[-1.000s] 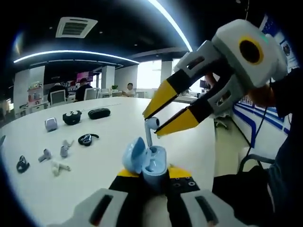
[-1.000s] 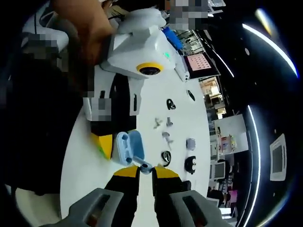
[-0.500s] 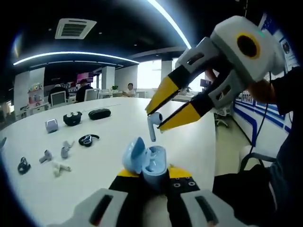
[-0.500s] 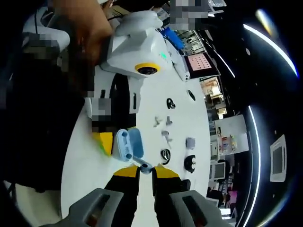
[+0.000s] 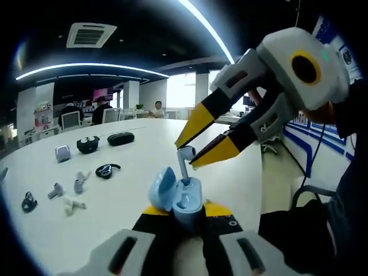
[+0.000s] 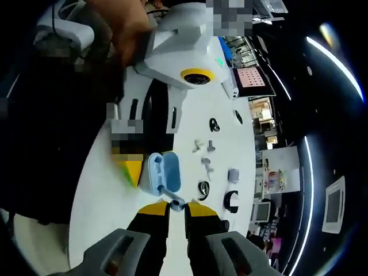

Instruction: Pick up the earbuds from the table and place the earbuds into the earbud case

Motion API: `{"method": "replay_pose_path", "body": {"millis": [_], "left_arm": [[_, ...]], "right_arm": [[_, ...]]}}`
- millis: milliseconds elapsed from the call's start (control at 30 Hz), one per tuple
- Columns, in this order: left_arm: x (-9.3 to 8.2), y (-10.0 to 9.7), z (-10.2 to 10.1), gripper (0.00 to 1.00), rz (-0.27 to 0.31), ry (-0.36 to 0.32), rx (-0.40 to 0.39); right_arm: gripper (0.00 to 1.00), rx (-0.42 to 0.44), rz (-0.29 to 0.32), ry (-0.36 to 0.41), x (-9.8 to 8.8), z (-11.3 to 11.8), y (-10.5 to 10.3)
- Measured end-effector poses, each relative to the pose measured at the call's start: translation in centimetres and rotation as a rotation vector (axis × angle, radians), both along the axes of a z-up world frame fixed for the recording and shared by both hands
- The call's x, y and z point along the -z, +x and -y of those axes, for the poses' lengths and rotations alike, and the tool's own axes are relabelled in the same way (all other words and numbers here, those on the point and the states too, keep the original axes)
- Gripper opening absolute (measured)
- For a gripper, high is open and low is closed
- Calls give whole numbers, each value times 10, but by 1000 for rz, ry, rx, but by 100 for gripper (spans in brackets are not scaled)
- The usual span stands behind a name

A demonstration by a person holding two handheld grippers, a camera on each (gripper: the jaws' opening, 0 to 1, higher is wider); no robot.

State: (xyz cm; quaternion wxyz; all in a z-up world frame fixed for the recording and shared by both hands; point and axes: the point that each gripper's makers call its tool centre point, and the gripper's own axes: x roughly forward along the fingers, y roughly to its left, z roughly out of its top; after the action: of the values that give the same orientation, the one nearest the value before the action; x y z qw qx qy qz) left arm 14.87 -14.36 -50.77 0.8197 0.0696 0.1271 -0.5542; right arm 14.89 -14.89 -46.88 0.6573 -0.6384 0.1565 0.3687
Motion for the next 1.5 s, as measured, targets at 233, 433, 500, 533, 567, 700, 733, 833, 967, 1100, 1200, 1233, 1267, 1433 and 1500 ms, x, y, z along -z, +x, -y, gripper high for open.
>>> {"method": "replay_pose_path", "body": {"millis": [233, 433, 500, 533, 567, 700, 733, 833, 967, 1100, 1200, 1233, 1267, 1433, 1500], "left_arm": [[1, 2, 9, 19, 4, 12, -10], [1, 7, 7, 19, -13, 14, -11], [1, 8, 8, 19, -11, 14, -2], [0, 10, 10, 19, -20, 13, 3], [1, 9, 10, 19, -26, 6, 2], [0, 8, 8, 19, -49, -12, 7], [0, 8, 8, 19, -52, -14, 7], [-1, 8, 10, 19, -63, -14, 13], [0, 7, 9, 19, -77, -27, 10], [-1, 7, 11, 19, -86, -25, 9], [-1, 8, 11, 19, -97, -31, 8], [-1, 8, 11, 19, -100, -32, 7], [-1, 8, 11, 19, -104, -33, 7], [-1, 8, 12, 19, -113, -34, 6], [-1, 8, 12, 19, -121, -39, 6]], "right_arm": [[10, -19, 5, -40, 2, -2, -1], [10, -10, 8, -54, 4, 3, 1], [10, -5, 8, -52, 4, 4, 2], [10, -3, 8, -51, 3, 4, 2], [10, -3, 10, -49, 3, 5, 2], [10, 5, 10, -44, 1, 6, 4], [10, 4, 9, -44, 1, 7, 4], [10, 6, 9, -43, 1, 7, 5], [10, 10, 7, -34, 2, 8, 7], [10, 11, 7, -26, 2, 7, 8], [10, 8, 5, -20, 2, 6, 7], [10, 10, 3, -21, 2, 7, 7], [10, 10, 2, -21, 2, 7, 7], [10, 9, 3, -14, 1, 8, 7], [10, 9, 3, -10, 1, 8, 8]]}}
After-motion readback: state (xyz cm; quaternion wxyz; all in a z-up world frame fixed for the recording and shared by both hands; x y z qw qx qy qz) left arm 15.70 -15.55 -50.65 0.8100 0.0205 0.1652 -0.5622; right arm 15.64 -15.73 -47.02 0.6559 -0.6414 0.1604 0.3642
